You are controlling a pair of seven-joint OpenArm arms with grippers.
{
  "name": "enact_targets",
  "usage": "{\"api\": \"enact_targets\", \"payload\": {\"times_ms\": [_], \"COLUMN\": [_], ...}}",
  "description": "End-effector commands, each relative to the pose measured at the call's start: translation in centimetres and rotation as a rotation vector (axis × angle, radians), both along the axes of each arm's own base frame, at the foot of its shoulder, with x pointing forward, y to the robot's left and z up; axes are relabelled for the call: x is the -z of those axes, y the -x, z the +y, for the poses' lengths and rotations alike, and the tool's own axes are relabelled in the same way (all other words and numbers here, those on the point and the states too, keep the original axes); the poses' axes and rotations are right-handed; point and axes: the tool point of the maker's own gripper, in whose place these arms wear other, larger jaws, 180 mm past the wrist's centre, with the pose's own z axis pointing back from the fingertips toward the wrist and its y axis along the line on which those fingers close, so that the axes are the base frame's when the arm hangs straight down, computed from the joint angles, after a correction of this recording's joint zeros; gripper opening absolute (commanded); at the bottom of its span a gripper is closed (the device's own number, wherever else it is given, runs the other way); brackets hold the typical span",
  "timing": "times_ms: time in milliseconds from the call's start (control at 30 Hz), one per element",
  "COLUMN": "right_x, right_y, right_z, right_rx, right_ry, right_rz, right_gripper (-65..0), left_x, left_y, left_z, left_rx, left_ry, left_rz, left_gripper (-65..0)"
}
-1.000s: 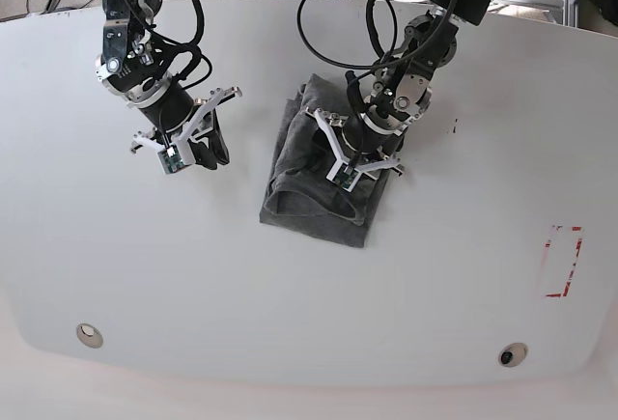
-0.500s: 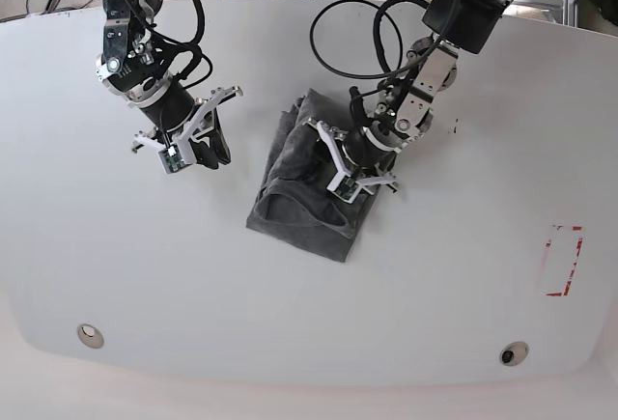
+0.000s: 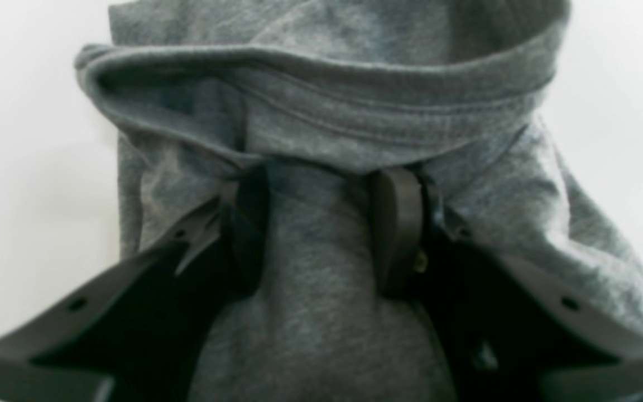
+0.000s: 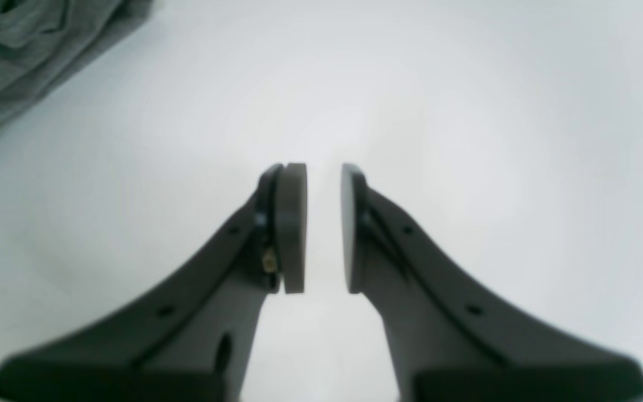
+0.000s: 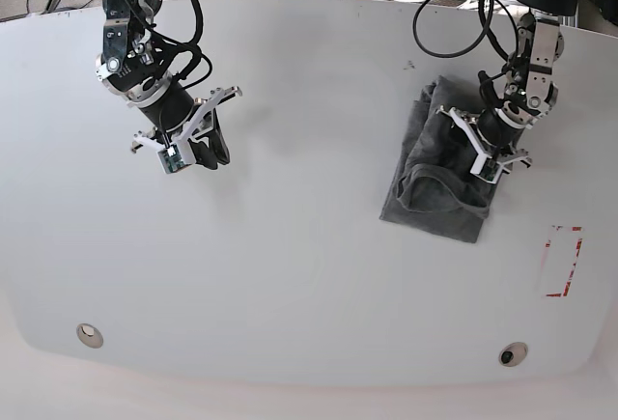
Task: Fold the T-shirt properly
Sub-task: 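Carry the bundle with the left gripper to the table edge and release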
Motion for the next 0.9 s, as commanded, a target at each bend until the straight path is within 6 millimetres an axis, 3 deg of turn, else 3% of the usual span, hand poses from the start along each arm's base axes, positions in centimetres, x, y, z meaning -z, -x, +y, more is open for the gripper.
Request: {"api": "enact_targets", "payload": {"times_ms": [0, 167, 367, 433, 533, 667, 867], "right_x": [-1.6, -1.6, -1.5, -1.3, -0.8, -0.6, -0.5], "right_y": [-0.4, -0.3, -0.1, 0.1, 0.7, 1.0, 1.1], "right_z": [0.2, 0.3, 0.5, 0.7, 1.5, 2.3, 2.4], "right_rx": [-0.013, -0.016, -0.019, -0.025, -0.046, -0.066, -0.068], "right_ry": [-0.013, -0.012, -0.016, -0.018, -0.025, -0.031, -0.032], "right_rz": [-0.054, -0.053, -0.048, -0.043, -0.025, -0.015, -0.012], "right_gripper": [-54.9, -54.9, -54.9, -54.9, -54.9, -54.9, -54.9], "left_x": [2.3, 1.1, 0.9, 0.3, -0.6, -1.3, -2.4], "left_y": [3.3, 4.1, 5.7, 5.2, 4.4, 4.9, 4.0], "left_z": [6.0, 11.1, 17.2, 18.7, 20.6, 23.6, 25.1], "left_rx": [-0.032, -0.095, -0.195, -0.22, -0.246, -0.282, -0.301], "left_ry": [-0.191, -0.221, -0.237, -0.243, -0.255, -0.275, -0.272], "left_rz": [0.168, 0.184, 0.244, 0.241, 0.238, 0.268, 0.259], "left_gripper": [-37.6, -37.6, -37.6, -37.6, -37.6, -37.6, -37.6]}}
